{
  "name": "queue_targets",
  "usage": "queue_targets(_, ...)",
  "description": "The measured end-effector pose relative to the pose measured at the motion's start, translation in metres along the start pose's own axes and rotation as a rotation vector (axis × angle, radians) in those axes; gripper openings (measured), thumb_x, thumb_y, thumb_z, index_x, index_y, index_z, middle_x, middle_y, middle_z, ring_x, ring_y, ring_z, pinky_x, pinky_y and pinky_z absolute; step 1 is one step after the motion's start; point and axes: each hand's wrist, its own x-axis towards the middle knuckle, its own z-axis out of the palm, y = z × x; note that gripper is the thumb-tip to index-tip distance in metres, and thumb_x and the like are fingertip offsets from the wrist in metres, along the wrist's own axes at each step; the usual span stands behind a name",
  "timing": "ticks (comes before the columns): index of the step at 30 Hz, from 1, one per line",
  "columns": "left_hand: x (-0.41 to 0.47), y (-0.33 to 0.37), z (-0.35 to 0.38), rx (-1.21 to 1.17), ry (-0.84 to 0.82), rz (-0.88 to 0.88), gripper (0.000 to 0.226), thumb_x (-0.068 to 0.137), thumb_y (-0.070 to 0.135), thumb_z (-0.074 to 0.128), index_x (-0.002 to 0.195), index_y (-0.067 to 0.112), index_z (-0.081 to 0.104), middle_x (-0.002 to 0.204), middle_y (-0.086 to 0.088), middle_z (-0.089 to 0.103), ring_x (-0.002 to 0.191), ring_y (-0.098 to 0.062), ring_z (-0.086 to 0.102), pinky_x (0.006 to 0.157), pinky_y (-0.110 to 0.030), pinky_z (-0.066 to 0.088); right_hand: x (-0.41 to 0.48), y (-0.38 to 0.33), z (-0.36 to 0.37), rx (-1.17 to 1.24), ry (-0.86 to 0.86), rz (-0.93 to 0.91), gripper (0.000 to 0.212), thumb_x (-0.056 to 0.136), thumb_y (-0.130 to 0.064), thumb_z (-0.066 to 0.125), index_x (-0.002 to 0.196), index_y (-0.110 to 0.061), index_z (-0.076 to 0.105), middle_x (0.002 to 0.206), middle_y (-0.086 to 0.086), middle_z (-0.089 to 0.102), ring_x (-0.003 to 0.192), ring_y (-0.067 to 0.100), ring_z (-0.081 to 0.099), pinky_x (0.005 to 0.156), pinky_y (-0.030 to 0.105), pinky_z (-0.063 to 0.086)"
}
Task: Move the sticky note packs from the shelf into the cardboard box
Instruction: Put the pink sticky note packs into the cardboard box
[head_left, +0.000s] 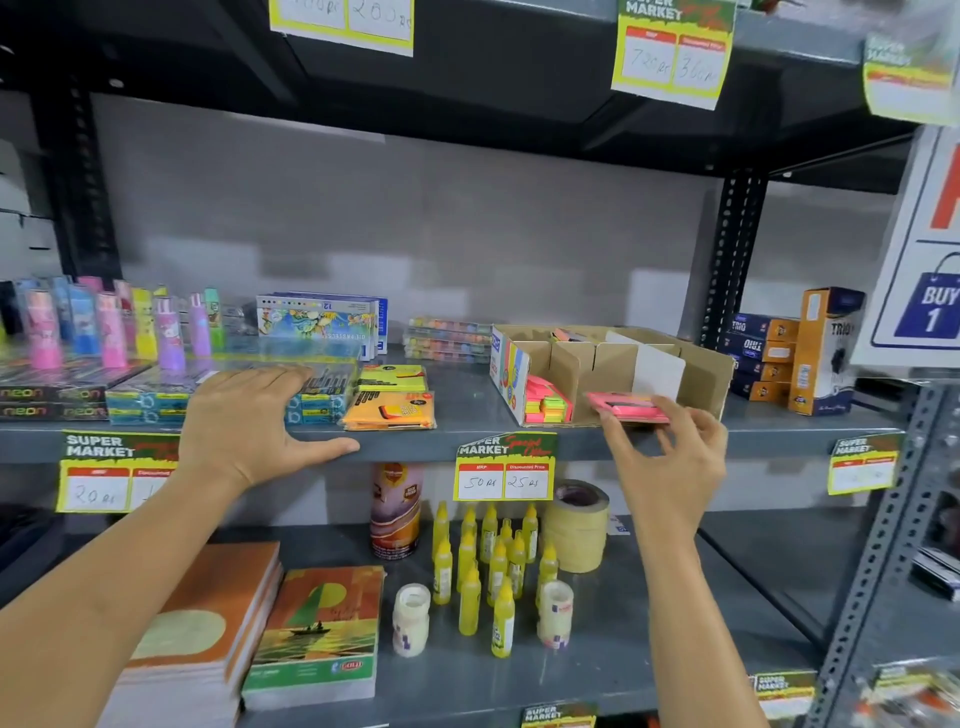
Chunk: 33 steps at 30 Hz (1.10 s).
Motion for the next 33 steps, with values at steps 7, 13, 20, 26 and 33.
queue_targets(7,0.000,0.000,0.001,-0.015,0.004,-0.003,0.106,0.060,0.096,0.027,0.112,0.013,0.069,0.107,-0.009,0.072,0.099,-0.030,0.067,0.081,-0.045,0.051,0.001,0.007,0.011,-0.264,-0.091,-0.035,0.052,0.073,-0.048,0.075,0.113,-0.016,0.067,0.115,0.013,0.059,0.107,0.029,0.051,0.086,0.044,0.049)
queue_targets(13,0.000,-0.001,0.002,-0.006,0.014,0.005,0.105,0.060,0.096,0.029,0.112,0.013,0.069,0.107,-0.008,0.072,0.099,-0.030,0.067,0.081,-0.045,0.050,0.005,0.006,0.012,-0.377,-0.156,-0.030,0.059,0.074,-0.048,0.073,0.118,-0.010,0.066,0.116,0.018,0.053,0.108,0.035,0.048,0.086,0.048,0.047)
queue_targets(20,0.001,-0.001,0.002,0.005,0.022,0.006,0.105,0.060,0.095,0.031,0.114,0.013,0.069,0.109,-0.008,0.071,0.100,-0.030,0.067,0.081,-0.045,0.051,-0.001,0.002,0.007,-0.236,-0.092,-0.071,0.038,0.076,-0.032,0.074,0.107,-0.012,0.066,0.103,0.010,0.060,0.094,0.027,0.054,0.074,0.039,0.049)
queue_targets(26,0.001,-0.002,0.003,0.005,0.028,0.009,0.105,0.060,0.095,0.031,0.115,0.014,0.068,0.109,-0.008,0.071,0.101,-0.030,0.066,0.082,-0.044,0.051,-0.002,-0.005,0.016,-0.394,-0.077,-0.058,0.031,0.078,-0.039,0.073,0.095,-0.013,0.073,0.095,0.010,0.068,0.090,0.031,0.057,0.077,0.044,0.046)
queue_targets(33,0.000,-0.001,0.003,-0.010,0.037,0.014,0.106,0.062,0.096,0.025,0.111,0.013,0.070,0.104,-0.008,0.072,0.095,-0.030,0.068,0.079,-0.043,0.051,0.001,-0.008,0.020,-0.384,-0.125,-0.027,0.031,0.080,-0.041,0.071,0.094,-0.013,0.073,0.092,0.010,0.065,0.089,0.030,0.054,0.077,0.041,0.045)
